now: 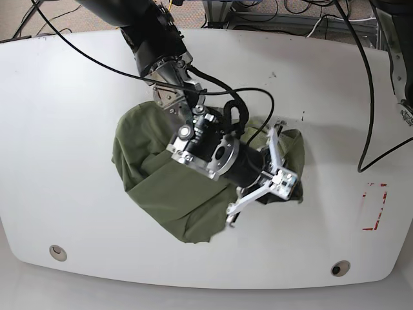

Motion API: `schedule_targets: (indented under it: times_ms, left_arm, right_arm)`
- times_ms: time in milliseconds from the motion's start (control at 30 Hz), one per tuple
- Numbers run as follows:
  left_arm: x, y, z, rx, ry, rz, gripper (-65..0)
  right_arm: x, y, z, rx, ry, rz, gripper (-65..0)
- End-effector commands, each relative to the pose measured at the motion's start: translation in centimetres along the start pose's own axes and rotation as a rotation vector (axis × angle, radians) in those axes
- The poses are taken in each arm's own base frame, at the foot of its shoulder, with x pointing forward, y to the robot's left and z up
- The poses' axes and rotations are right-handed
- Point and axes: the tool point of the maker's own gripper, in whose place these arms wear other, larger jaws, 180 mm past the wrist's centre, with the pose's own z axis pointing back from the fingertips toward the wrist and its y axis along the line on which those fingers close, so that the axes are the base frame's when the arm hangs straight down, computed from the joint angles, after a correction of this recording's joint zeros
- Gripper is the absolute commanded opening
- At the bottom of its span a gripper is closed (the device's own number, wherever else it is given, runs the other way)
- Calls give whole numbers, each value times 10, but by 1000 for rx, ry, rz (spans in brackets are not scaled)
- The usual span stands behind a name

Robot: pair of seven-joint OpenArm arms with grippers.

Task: Layout the t-shirt on the table in an organized manner, then fold the t-shirt properly
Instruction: 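Lower the shirt onto the table with the right gripper and release, then grasp a shirt corner with the right gripper and pull it outward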

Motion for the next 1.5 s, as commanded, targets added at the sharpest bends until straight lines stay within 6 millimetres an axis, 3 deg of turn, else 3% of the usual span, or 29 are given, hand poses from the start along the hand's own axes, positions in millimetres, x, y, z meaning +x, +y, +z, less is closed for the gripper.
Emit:
schedule_targets:
  times_ms: [0,100,300,433,600,733,1000,1233,1467]
  left_arm:
    - [11,-3,1,-12,-46,-2,-650]
    - [2,-21,-2,-52,-31,7,-650]
    - [-31,-64,-6,-143,34,44,-650]
    - [-51,-94,-6,-202,72,81,-650]
    - [-85,-134,2,-281,146,123,-650]
    - [-110,-185,14,-391,204,148,-650]
    - [-138,-266,48,-579,272,165,-650]
    - [-158,-302,66,-666,336,179,-647]
    - [-170,-326,74,-712,356,230,-446]
  right_arm:
    - [15,-27,11,-74,-56,-4,-650]
    - [3,-57,26,-152,-22,0,-650]
    - [-18,-95,52,-258,35,-9,-650]
    - [-30,-110,68,-308,59,-11,-650]
    - [-48,-114,81,-334,100,-20,-650]
    - [-66,-103,83,-318,132,-48,-650]
    - [-85,-82,84,-285,166,-94,-650]
    - [-107,-62,85,-255,209,-142,-650]
    - [-127,-31,87,-212,226,-211,-648]
